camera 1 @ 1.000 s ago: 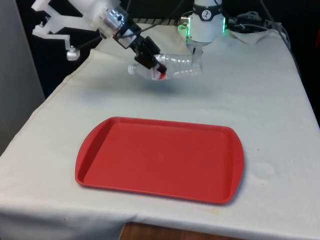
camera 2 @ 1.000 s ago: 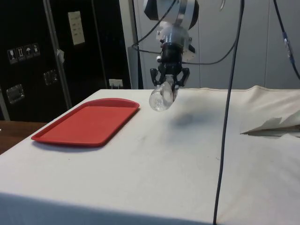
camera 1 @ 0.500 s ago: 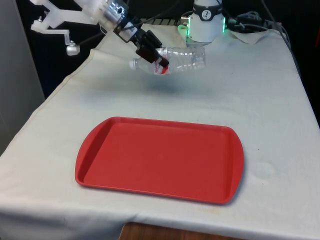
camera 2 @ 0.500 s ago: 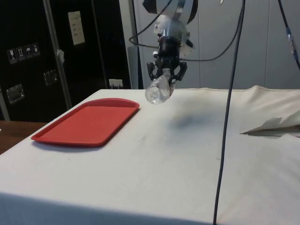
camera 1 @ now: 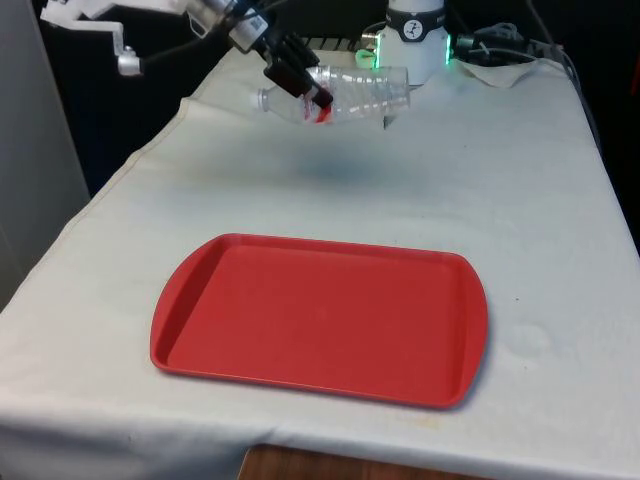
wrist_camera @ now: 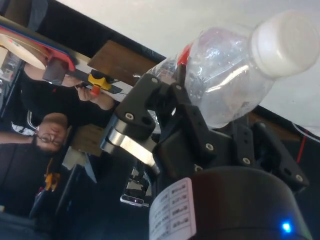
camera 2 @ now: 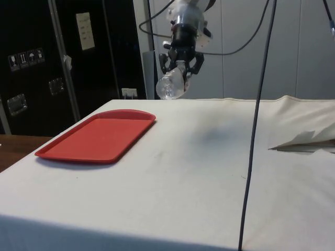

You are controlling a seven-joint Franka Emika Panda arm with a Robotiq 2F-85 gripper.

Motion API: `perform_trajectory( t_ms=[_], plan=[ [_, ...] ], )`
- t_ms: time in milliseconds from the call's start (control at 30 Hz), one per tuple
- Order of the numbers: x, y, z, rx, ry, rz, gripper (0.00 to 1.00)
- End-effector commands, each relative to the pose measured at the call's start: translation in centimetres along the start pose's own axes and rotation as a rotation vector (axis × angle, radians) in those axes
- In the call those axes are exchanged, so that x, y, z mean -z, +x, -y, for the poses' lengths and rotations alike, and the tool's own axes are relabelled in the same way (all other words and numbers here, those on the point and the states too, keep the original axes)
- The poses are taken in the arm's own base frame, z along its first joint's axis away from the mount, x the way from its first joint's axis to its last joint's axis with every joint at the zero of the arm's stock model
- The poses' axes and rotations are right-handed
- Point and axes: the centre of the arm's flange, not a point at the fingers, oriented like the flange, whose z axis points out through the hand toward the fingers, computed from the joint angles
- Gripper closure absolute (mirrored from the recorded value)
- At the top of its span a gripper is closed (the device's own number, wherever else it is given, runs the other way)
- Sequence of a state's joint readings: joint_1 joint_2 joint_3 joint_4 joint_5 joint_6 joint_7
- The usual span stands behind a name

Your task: Place the bottle upright on the tray.

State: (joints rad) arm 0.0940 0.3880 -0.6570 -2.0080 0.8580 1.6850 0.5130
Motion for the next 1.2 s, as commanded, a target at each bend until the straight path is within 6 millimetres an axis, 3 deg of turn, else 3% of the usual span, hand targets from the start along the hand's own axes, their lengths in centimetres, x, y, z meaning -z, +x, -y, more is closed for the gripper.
perform_trajectory(
  t_ms=[0,800,1167],
  plan=[
    [0.5,-0.6,0.1,-0.004,-0.002,-0.006,0.66],
    [3.5,-3.4,2.1,-0.017,-0.020,-0.091,0.66],
    [3.6,-4.2,3.2,-0.024,-0.024,-0.150,0.66]
  ],
)
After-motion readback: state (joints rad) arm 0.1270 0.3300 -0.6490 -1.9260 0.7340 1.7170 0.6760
